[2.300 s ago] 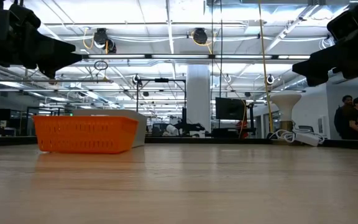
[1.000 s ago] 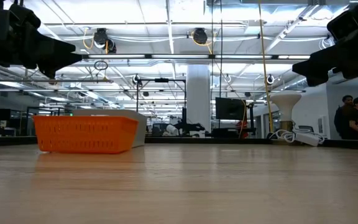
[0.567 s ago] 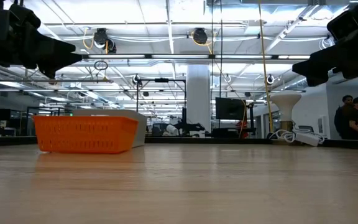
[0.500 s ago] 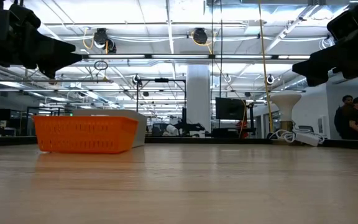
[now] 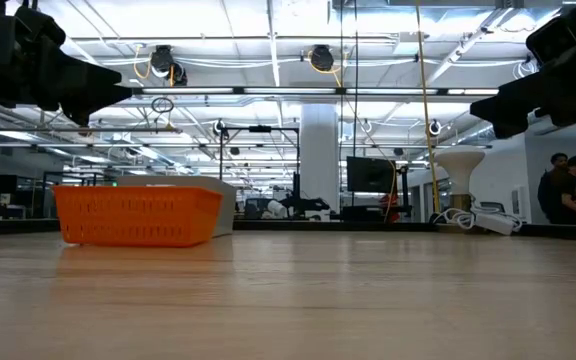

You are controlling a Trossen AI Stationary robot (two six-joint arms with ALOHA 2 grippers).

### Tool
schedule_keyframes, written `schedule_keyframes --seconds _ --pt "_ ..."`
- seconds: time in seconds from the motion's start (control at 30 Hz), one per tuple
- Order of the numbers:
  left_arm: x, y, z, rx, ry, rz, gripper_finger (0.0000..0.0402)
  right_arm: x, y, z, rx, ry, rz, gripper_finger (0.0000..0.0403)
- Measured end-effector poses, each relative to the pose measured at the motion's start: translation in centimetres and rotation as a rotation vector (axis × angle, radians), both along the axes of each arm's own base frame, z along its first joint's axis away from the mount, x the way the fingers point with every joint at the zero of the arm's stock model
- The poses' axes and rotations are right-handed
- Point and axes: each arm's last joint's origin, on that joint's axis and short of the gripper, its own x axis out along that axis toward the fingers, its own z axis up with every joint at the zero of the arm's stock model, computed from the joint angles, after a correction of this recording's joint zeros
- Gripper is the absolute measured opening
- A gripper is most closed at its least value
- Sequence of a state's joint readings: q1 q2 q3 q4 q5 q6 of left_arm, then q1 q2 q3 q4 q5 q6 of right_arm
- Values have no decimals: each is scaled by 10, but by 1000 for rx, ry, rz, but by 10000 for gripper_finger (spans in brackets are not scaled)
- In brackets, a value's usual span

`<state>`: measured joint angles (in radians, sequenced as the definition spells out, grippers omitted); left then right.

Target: Pick & Place Office items

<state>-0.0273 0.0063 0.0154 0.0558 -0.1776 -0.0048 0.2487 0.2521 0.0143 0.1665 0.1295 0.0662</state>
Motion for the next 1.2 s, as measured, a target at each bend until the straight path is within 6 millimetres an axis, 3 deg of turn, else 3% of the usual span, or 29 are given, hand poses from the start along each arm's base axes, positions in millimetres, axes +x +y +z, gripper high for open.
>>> schedule_keyframes --seconds 0.07,0.27,0.57,0.73,0.9,0.97,1.2 --pt "0 0 0 0 0 0 214 0 0 4 33 -41 -1 220" --pt "0 0 0 0 0 -1 214 0 0 19 453 -138 6 220" --pt "0 0 0 0 0 -1 214 -1 -6 24 412 -232 -186 220" --pt "0 0 0 0 0 -1 214 -1 -6 28 410 -275 -188 220" --pt "0 0 0 0 0 0 214 -3 -9 32 265 -322 -272 220" --pt "0 0 0 0 0 0 214 -3 -10 33 281 -334 -298 220" --pt "0 0 0 0 0 0 214 -3 -4 37 447 -356 -101 220"
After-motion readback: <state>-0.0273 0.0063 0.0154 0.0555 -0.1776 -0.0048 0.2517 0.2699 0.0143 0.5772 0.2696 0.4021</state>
